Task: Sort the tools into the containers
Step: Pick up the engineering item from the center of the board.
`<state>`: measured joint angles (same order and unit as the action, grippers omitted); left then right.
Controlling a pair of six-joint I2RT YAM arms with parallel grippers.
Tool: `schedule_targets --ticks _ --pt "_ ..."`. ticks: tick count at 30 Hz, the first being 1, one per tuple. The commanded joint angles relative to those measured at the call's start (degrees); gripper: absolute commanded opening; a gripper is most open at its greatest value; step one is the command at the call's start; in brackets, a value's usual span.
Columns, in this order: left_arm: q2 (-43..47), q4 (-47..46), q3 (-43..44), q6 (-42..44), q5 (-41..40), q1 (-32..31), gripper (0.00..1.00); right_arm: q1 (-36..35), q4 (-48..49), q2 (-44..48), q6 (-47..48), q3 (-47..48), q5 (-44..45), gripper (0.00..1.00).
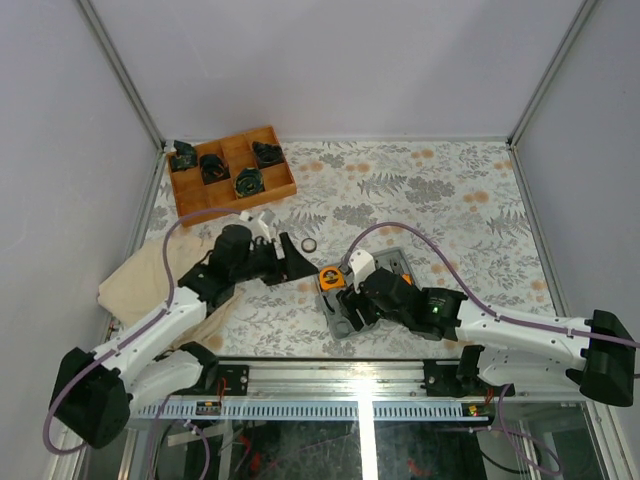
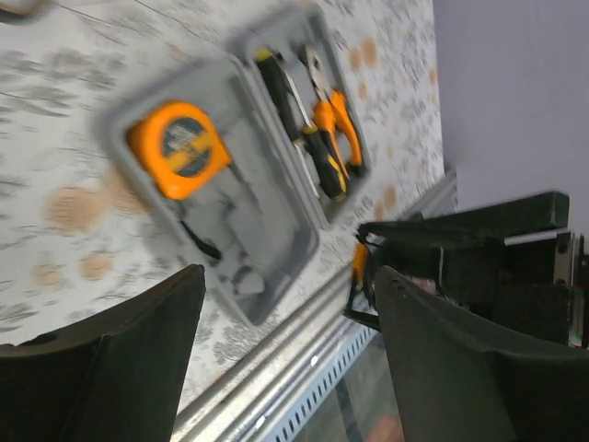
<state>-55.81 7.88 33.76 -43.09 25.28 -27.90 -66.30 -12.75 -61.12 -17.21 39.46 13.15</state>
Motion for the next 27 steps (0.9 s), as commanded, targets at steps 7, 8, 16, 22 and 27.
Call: schedule_targets --ticks 7,8,16,22,27 --pt "-9.62 -12.84 2.62 -2.79 -2.02 -14.68 0.61 0.3 7.43 0.54 7.93 2.21 -5.13 0.67" --pt "-10.05 -13.4 2.41 -2.99 -2.17 -15.07 0.6 0.3 7.59 0.64 8.14 2.29 -5.4 0.67" --pt "-12.14 -14.65 3.34 -2.7 -1.69 -16.93 0.46 0.28 7.36 0.04 8.78 3.21 -5.6 0.67" --pt "-12.09 -14.75 3.18 -1.8 -0.49 -17.65 0.41 0.3 7.65 -0.09 8.84 3.8 -4.78 0.67" --pt "-12.25 -15.56 2.83 -1.47 1.05 -17.89 0.3 0.28 7.49 -0.92 9.04 4.6 -5.1 0.67"
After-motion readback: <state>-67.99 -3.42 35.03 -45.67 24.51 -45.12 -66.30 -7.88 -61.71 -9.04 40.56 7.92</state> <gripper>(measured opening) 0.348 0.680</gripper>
